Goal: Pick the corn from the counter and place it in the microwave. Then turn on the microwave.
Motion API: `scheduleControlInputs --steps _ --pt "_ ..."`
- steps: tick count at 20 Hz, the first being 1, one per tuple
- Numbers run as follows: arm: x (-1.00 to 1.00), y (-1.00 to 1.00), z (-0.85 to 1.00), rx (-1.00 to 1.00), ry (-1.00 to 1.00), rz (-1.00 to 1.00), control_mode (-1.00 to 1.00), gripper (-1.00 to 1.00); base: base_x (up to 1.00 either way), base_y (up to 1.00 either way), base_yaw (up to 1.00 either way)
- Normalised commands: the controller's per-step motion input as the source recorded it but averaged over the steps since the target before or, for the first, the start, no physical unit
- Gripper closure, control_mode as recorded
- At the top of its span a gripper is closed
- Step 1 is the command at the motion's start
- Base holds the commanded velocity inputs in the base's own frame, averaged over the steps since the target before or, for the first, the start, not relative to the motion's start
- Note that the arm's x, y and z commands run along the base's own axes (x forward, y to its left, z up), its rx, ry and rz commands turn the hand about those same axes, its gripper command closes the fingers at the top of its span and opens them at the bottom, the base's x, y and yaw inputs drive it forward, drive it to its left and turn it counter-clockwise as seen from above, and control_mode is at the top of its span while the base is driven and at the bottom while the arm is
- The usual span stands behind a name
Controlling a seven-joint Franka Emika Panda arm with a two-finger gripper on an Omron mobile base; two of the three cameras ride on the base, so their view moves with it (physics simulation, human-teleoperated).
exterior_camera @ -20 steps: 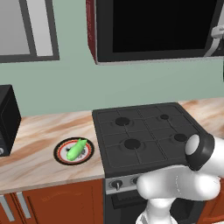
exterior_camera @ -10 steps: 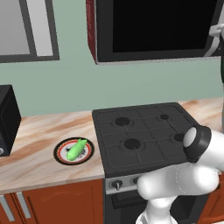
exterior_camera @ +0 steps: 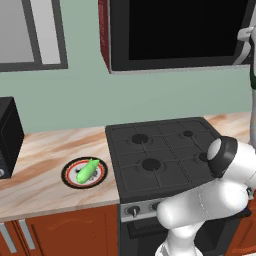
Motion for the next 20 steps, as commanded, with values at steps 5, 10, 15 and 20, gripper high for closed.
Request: scheduleControlInputs --steps 5,10,15,20 --pt "0.18 -0.09 0.0 0.0 0.0 0.02 -1.0 -1.0 0.0 0.0 0.0" --pt "0.16 -0.07 0.0 0.0 0.0 0.02 -1.0 -1.0 0.0 0.0 0.0" --pt "0.12 -0.04 0.0 0.0 0.0 0.02 -1.0 -1.0 0.0 0.0 0.0" --pt "0.08 0.0 0.0 0.0 0.0 0.02 -1.0 -1.0 0.0 0.0 0.0"
